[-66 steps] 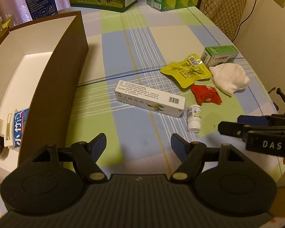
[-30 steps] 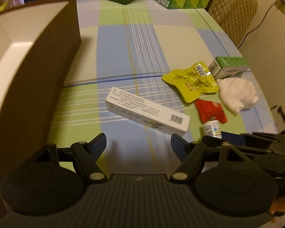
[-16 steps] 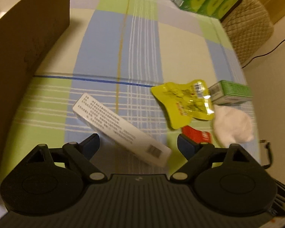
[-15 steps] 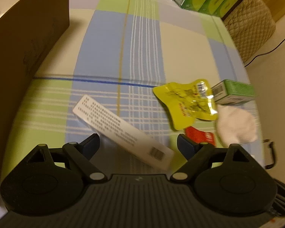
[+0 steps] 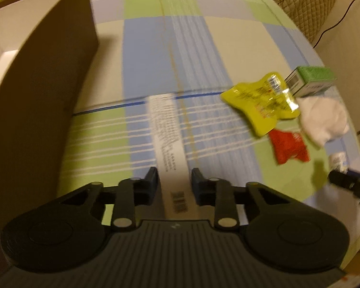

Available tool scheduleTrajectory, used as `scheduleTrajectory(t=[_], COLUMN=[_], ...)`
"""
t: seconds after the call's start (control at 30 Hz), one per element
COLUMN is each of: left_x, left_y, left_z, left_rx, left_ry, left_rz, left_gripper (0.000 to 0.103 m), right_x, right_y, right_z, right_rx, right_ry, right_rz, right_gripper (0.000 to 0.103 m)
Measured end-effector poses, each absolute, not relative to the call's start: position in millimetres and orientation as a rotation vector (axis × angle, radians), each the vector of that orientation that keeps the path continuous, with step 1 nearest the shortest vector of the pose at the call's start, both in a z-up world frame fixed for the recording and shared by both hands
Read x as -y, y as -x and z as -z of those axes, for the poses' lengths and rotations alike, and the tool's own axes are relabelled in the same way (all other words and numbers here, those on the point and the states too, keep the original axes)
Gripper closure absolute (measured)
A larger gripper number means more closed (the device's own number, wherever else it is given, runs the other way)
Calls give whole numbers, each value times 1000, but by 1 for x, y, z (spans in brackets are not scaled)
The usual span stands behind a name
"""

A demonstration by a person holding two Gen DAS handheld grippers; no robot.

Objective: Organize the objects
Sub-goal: 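Grasp the white pill bottle with the right tool while the left tool grasps the white carton, then carry the pill bottle and white carton over the box and lower them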

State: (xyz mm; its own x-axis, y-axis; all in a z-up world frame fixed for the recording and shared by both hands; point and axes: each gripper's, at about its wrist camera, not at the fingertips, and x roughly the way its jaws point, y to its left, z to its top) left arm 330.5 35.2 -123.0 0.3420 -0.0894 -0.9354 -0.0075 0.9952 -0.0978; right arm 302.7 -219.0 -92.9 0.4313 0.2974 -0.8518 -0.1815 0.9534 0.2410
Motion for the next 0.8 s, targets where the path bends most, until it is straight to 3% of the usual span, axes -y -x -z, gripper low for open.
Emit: scheduleTrajectory(t=[0.8], left_x=[-31], left_y=[-334], left_z=[132], left_rx=[-1209], left_ry=[72], left_rz=[54], left_gripper=[81], right_x=[207], right_y=[-295], right_z=[86], right_rx=[-1078], right_ry=[-96], right_rz=[-344], right_gripper=[79])
